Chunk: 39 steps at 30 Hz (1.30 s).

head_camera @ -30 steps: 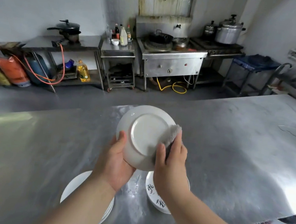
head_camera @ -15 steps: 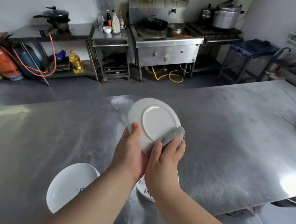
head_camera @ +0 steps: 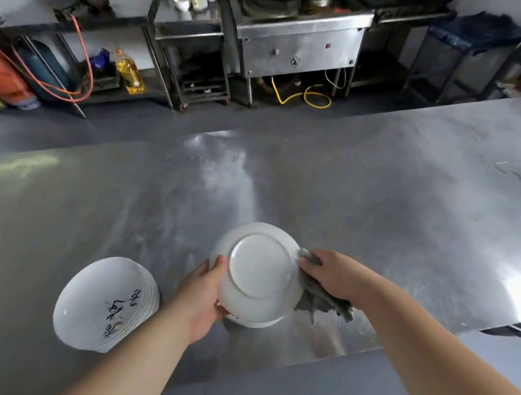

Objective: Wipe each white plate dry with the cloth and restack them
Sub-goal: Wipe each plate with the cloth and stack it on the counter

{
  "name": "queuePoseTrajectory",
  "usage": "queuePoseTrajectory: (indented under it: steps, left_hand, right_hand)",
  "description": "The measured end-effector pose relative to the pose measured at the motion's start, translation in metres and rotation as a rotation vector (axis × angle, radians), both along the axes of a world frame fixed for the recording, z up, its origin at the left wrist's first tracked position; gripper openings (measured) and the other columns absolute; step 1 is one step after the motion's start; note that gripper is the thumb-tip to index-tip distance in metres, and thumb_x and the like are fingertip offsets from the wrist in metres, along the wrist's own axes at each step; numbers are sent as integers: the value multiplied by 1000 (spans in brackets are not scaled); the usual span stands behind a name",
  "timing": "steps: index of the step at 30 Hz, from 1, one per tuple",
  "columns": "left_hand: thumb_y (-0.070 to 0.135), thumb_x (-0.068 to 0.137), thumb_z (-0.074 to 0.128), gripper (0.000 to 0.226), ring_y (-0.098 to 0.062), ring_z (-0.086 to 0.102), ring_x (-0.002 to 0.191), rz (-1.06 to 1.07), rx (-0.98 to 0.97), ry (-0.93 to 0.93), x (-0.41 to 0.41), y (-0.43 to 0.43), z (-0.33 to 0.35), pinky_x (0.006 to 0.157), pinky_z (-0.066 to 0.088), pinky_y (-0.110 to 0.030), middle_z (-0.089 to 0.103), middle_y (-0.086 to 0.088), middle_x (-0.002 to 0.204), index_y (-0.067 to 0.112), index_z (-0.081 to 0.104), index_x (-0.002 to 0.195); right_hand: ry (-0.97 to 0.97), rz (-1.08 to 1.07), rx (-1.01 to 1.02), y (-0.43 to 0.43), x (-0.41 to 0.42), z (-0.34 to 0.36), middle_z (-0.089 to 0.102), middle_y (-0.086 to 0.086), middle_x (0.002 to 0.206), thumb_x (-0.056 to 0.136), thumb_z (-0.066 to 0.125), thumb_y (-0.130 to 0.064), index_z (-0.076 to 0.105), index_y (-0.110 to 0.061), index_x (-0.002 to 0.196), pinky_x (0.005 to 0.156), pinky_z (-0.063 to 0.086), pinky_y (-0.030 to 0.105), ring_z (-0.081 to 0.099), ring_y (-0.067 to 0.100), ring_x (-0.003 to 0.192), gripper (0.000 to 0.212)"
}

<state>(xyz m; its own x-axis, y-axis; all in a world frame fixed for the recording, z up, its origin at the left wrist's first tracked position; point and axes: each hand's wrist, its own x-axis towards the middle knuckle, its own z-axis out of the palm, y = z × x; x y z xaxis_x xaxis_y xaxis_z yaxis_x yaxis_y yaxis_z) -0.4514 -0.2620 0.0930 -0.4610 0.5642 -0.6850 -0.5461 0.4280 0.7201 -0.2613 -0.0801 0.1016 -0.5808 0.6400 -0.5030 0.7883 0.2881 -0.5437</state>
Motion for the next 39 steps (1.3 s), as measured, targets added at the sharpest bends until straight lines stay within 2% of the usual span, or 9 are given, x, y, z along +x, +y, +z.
queuePoseTrajectory:
  steps: [6,9,14,17,20,23,27,31,39]
  left_hand:
    - [68,105,28,70,-26,59,98,-532,-532,737,-20,4,-20,82,43,-34,70,-12,127,15,64,133]
    - [69,105,28,68,-24,63,92,-507,-496,740,-27,4,-19,77,45,-34,73,-7,112,15,67,117]
    - [92,85,6,95,-14,40,48,-141,-273,294,-30,1,-17,46,26,-25,55,1,56,13,60,84]
    - [82,97,26,79,-21,49,63,-67,-178,306,-30,0,-22,54,34,-30,59,-2,72,12,62,88]
    - [31,106,59,10,-24,55,93,-125,-183,521,-29,-3,-37,72,43,-33,62,0,100,29,58,116]
    - [18,100,61,52,-23,62,102,-153,-243,605,-29,1,-49,83,50,-35,65,-4,119,37,44,146]
    - [22,97,59,31,-26,65,101,-257,-378,806,-29,6,-64,81,51,-37,71,1,119,27,59,128]
    - [28,101,55,30,-37,64,106,-424,-473,1066,-24,9,-74,77,46,-39,66,-6,125,22,52,130]
    - [29,101,56,39,-45,65,101,-465,-495,1164,-24,16,-86,80,48,-44,58,-14,127,19,52,138]
  right_hand:
    - [67,-51,-73,5,-5,-15,73,-1,82,104,48,-48,64,-24,92,62,47,29,69,20,73,31]
    - [178,-99,-108,10,-9,-14,75,0,82,103,52,-48,66,-26,93,68,56,34,70,22,71,28]
    - [378,-202,-383,11,-13,-17,79,11,89,105,43,-55,71,-17,98,91,60,54,77,34,86,48]
    - [524,-395,-638,5,-18,-22,77,23,102,108,44,-51,79,-19,96,94,59,60,74,43,98,49]
    - [474,-359,-408,-5,-26,-33,78,8,88,98,57,-48,72,-29,87,83,63,55,77,30,82,26]
    - [330,-274,-157,-10,-32,-46,70,-8,85,95,66,-35,56,-34,109,56,59,34,71,10,62,18]
    - [156,-154,5,-14,-37,-63,69,-9,71,92,61,-27,58,-28,102,42,44,18,67,6,56,10]
    - [196,-247,-40,-22,-36,-76,68,0,62,90,55,-21,57,-34,92,33,45,26,64,18,40,13]
    - [156,-216,48,-19,-35,-76,69,-3,63,93,55,-26,59,-34,97,34,47,26,65,13,40,10]
